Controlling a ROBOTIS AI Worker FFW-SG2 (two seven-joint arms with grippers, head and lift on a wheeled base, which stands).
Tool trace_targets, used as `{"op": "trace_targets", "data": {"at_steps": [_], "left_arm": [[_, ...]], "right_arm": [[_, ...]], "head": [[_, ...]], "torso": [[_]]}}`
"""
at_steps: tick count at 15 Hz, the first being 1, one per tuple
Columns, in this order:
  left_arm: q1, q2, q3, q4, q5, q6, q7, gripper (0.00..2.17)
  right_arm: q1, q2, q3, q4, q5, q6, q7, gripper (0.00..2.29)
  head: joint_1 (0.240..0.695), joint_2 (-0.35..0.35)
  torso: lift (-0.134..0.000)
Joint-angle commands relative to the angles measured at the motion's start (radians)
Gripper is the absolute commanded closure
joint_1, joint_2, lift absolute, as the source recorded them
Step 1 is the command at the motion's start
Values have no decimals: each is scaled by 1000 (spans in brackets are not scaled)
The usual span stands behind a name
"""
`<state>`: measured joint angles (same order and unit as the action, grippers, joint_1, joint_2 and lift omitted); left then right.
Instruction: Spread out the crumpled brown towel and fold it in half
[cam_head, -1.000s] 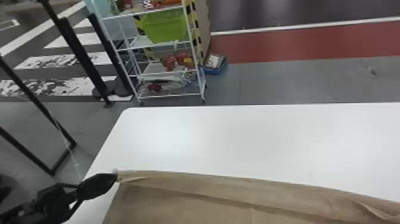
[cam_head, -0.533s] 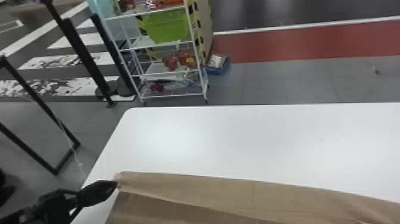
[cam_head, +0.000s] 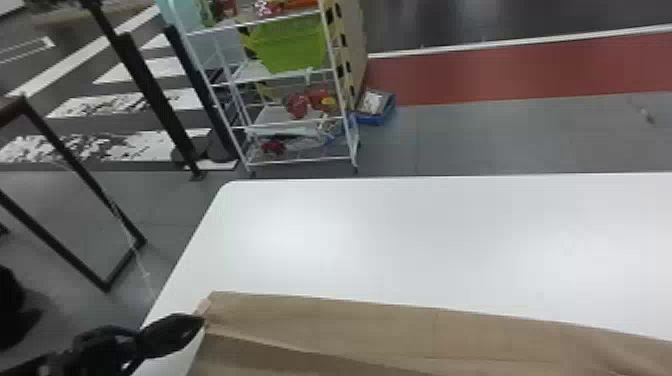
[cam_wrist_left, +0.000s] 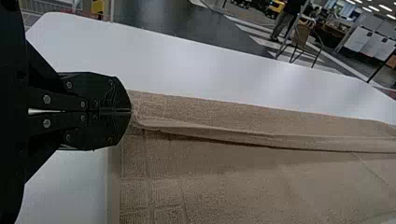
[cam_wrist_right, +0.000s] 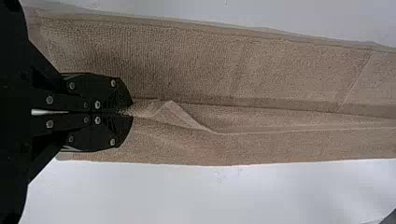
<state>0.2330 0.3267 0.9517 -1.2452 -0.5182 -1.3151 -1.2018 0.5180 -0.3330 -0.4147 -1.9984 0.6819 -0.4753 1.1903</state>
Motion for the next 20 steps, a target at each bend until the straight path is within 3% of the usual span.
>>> {"op": "trace_targets", "data": {"at_steps": [1,4,10,15,20], "left_arm": [[17,-14,41,-14,29,-134,-2,2142],[60,-37,64,-33,56,-220,13,2142],[63,-37,78,-54,55,-255,34,2142],[138,-60,148,-100,56,-255,25,2142],[170,-81,139,-86,4,-255,71,2142]], "right_arm": [[28,-3,-42,-56,-19,-19,0,1295],[47,-9,-56,-53,-7,-19,0,1295],[33,-11,-26,-40,13,-41,-1,1295],[83,-20,-88,-63,-5,-93,-1,1295],[97,-17,-44,-33,13,-121,-25,1295]], "head": [[695,300],[695,283],[695,270],[695,293],[695,329]], "torso": [[-122],[-122],[-122],[-122],[-122]]}}
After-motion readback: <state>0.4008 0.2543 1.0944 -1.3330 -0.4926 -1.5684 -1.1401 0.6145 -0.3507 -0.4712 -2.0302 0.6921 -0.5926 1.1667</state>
